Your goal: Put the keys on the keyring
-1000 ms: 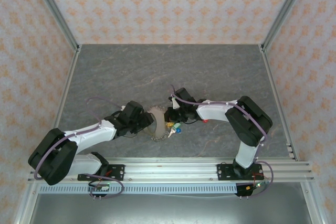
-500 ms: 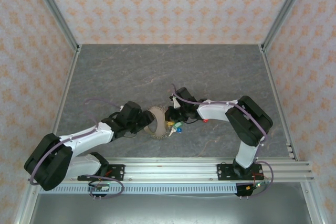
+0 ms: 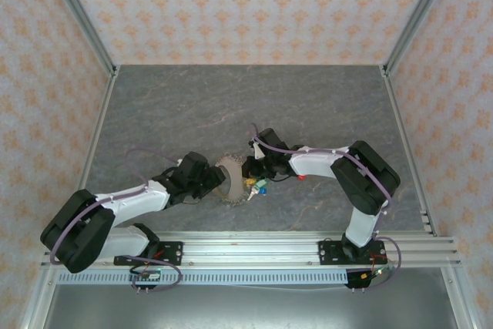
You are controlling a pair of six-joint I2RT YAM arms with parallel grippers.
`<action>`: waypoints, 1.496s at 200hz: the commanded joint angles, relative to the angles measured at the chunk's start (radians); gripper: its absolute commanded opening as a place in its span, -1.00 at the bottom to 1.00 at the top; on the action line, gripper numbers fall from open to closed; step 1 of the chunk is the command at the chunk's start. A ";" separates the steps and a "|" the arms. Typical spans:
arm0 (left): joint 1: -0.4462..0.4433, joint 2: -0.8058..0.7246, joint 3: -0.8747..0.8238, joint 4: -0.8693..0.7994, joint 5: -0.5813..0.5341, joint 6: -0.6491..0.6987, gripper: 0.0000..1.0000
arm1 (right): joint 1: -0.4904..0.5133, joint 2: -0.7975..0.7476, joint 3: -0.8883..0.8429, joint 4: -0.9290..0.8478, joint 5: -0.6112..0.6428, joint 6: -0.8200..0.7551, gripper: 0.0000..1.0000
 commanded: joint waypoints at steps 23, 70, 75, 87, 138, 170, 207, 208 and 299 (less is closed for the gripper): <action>0.005 -0.030 -0.015 0.090 0.023 -0.012 -0.03 | -0.001 0.063 -0.038 -0.080 0.042 0.010 -0.80; 0.010 -0.074 -0.074 0.220 0.022 -0.053 -0.19 | -0.010 0.060 -0.043 -0.065 0.021 0.015 -0.80; 0.012 -0.081 -0.078 0.232 0.021 -0.058 -0.19 | -0.012 0.057 -0.044 -0.062 0.017 0.017 -0.80; 0.012 -0.108 -0.084 0.238 0.009 -0.064 -0.18 | -0.015 0.049 -0.050 -0.053 0.011 0.021 -0.80; 0.016 -0.192 -0.078 0.233 0.010 -0.033 -0.14 | -0.022 0.036 -0.059 0.012 -0.055 0.054 -0.79; 0.015 -0.126 -0.059 0.282 0.052 -0.032 -0.16 | -0.022 0.040 -0.046 0.025 -0.074 0.063 -0.79; 0.016 -0.118 -0.023 0.240 0.044 -0.005 -0.40 | -0.025 0.031 -0.045 0.015 -0.068 0.060 -0.78; 0.015 -0.119 -0.022 0.238 0.044 -0.004 -0.41 | -0.025 0.030 -0.046 0.015 -0.068 0.060 -0.78; 0.016 -0.186 0.106 0.068 0.063 0.242 -1.00 | -0.059 -0.258 -0.095 0.008 0.055 0.000 -0.59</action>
